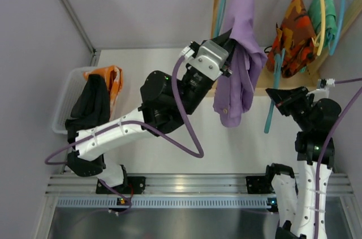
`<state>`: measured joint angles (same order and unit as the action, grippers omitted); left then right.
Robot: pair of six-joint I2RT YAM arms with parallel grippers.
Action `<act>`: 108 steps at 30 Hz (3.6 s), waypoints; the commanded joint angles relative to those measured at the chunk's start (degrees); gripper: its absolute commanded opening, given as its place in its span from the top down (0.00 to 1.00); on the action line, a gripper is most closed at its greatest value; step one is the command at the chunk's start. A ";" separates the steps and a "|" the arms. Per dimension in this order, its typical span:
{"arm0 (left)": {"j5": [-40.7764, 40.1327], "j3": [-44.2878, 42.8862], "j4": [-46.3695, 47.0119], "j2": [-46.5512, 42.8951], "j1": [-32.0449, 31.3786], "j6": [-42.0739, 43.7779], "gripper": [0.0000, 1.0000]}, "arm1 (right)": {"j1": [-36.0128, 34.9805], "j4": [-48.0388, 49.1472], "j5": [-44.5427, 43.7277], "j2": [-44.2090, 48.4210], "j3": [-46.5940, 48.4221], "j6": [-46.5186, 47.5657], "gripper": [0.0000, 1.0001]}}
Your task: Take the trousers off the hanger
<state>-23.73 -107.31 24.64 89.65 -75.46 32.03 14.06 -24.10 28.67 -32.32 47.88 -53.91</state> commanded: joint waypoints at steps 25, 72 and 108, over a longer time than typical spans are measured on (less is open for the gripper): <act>-7.65 9.90 11.31 -31.35 51.01 3.38 1.00 | 0.79 2.47 0.25 -4.59 4.07 9.62 1.00; 4.20 60.64 23.96 -21.30 85.57 -10.50 1.00 | 0.70 -2.00 3.85 -6.45 14.43 14.62 1.00; 42.25 44.47 -16.65 -35.41 87.94 -36.50 0.01 | 0.17 5.60 13.44 -20.41 30.78 4.01 1.00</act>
<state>10.98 -61.17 11.20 56.97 12.34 -0.03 14.04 -27.35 41.36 -51.27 76.31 -44.38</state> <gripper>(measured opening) 0.985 0.055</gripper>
